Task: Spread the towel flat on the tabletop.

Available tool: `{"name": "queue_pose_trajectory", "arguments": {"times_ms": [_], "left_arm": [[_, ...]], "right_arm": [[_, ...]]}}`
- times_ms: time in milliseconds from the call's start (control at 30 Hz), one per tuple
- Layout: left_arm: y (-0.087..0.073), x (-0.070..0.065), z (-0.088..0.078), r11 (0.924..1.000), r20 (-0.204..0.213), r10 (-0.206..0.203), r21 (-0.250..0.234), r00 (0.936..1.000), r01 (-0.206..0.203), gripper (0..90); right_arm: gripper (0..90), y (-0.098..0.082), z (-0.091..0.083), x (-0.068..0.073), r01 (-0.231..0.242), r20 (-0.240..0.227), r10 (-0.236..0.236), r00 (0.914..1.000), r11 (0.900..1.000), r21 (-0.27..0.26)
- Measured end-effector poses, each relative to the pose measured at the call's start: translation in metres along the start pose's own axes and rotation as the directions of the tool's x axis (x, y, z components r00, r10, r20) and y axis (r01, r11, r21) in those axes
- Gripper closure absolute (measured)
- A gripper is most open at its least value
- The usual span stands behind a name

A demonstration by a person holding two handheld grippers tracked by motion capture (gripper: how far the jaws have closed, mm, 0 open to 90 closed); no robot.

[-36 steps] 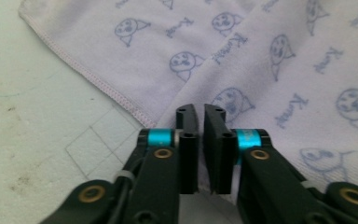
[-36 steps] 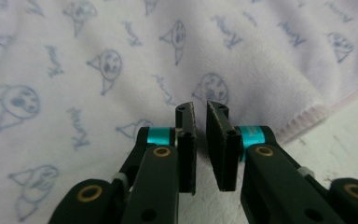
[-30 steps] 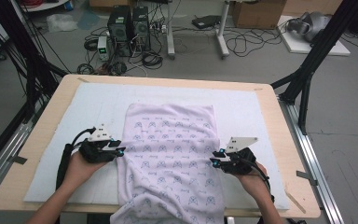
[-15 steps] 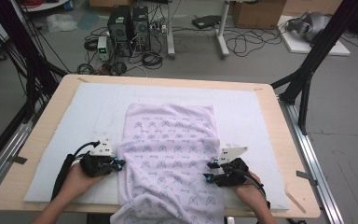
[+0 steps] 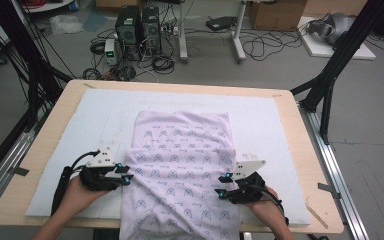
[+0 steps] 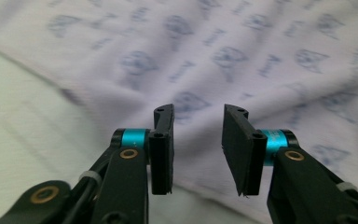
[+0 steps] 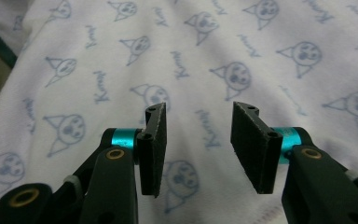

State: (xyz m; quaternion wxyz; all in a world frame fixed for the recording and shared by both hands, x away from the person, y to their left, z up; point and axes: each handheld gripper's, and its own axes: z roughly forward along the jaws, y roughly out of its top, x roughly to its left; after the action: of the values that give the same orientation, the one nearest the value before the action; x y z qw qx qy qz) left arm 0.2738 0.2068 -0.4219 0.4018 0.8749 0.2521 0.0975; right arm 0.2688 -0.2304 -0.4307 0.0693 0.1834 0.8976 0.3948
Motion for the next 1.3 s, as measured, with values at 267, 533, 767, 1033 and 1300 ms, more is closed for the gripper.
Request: {"name": "queue_pose_trajectory", "arguments": {"times_ms": [267,533,767,1033,1300], "left_arm": [[-0.014,-0.017,0.014,0.9996,0.038,0.019,0.021,0.9991,-0.020,77.1],[-0.023,-0.027,-0.002,0.9992,0.061,0.027,0.027,0.9977,-0.029,87.8],[-0.023,-0.033,-0.015,0.9998,0.109,-0.020,-0.003,0.9938,0.020,66.1],[-0.019,-0.043,0.009,0.9979,0.137,0.054,0.028,0.9890,-0.059,79.6],[-0.028,-0.044,-0.020,0.9945,0.274,0.102,-0.047,0.9562,-0.093,81.2]], "right_arm": [[77.3,-0.008,0.010,0.006,-0.003,-0.035,0.004,0.9994,1.000,0.020],[87.7,-0.007,0.007,0.020,0.050,-0.099,-0.046,0.9940,0.998,0.045],[73.5,-0.002,-0.017,0.035,0.075,-0.100,-0.076,0.9921,0.997,-0.017],[59.8,-0.003,0.012,0.024,0.035,-0.134,-0.027,0.9905,0.998,0.058],[83.2,-0.003,-0.003,0.042,0.094,-0.273,-0.095,0.9573,0.995,-0.018]]}}
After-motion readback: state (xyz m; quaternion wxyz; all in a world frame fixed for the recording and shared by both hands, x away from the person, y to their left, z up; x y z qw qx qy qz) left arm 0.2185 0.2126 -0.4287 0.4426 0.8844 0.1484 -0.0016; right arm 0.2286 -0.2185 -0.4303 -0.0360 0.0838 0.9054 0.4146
